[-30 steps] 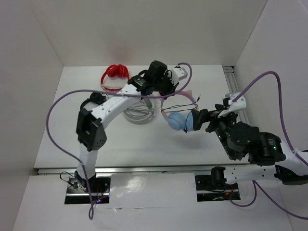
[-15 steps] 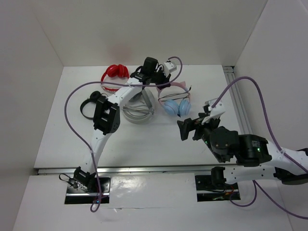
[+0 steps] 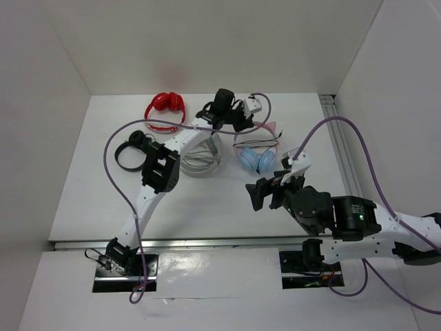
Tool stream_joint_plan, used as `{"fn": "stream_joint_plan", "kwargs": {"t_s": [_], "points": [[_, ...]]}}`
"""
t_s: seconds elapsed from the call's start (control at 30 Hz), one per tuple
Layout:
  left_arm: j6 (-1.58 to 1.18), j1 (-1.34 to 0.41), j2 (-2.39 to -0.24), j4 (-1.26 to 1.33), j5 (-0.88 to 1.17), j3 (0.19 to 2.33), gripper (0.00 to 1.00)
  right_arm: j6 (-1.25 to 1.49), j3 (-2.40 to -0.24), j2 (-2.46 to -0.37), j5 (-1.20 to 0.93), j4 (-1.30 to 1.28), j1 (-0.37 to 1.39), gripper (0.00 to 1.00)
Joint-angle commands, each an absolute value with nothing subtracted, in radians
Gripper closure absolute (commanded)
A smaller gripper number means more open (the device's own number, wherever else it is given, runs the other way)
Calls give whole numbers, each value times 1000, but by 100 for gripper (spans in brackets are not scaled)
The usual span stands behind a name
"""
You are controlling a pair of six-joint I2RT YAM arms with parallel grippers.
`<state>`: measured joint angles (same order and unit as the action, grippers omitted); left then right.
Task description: Wrap the headphones
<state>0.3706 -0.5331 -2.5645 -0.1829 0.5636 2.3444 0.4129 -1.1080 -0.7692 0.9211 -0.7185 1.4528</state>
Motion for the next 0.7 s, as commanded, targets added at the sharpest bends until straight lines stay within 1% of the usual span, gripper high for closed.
{"fn": "stream_joint_plan", "kwargs": {"t_s": [0.0, 0.13, 0.2, 0.3, 0.37, 0.4, 0.43, 0.47, 0.53, 0.57, 0.6, 0.67], "points": [[393, -537, -2615, -77, 626, 2436, 100, 439, -1092, -776, 874, -675, 1451, 0], [393, -537, -2649, -49, 640, 2436, 100, 439, -1083, -776, 856, -666, 1451, 0], [376, -537, -2663, -38, 640, 2422, 95, 439, -1074, -776, 856, -675, 1451, 0], [351, -537, -2691, -38, 626, 2434, 90, 439, -1074, -776, 856, -675, 1451, 0], [341, -537, -2691, -19, 626, 2434, 75, 439, -1062, -767, 856, -675, 1451, 0], [330, -537, -2691, -18, 626, 2434, 72, 439, -1062, -758, 856, -675, 1451, 0], [330, -537, -2691, -18, 626, 2434, 71, 428, -1051, -758, 856, -664, 1451, 0], [309, -537, -2691, -18, 615, 2434, 60, 428, -1051, -749, 856, -664, 1451, 0], [281, -537, -2669, -6, 606, 2434, 52, 428, -1039, -736, 856, -664, 1451, 0], [259, -537, -2640, 12, 606, 2418, 28, 428, -1039, -736, 856, -654, 1451, 0], [243, -537, -2623, 24, 606, 2407, 0, 428, -1028, -727, 856, -653, 1451, 0], [207, -537, -2586, 46, 597, 2407, 0, 428, -1028, -727, 847, -644, 1451, 0]]}}
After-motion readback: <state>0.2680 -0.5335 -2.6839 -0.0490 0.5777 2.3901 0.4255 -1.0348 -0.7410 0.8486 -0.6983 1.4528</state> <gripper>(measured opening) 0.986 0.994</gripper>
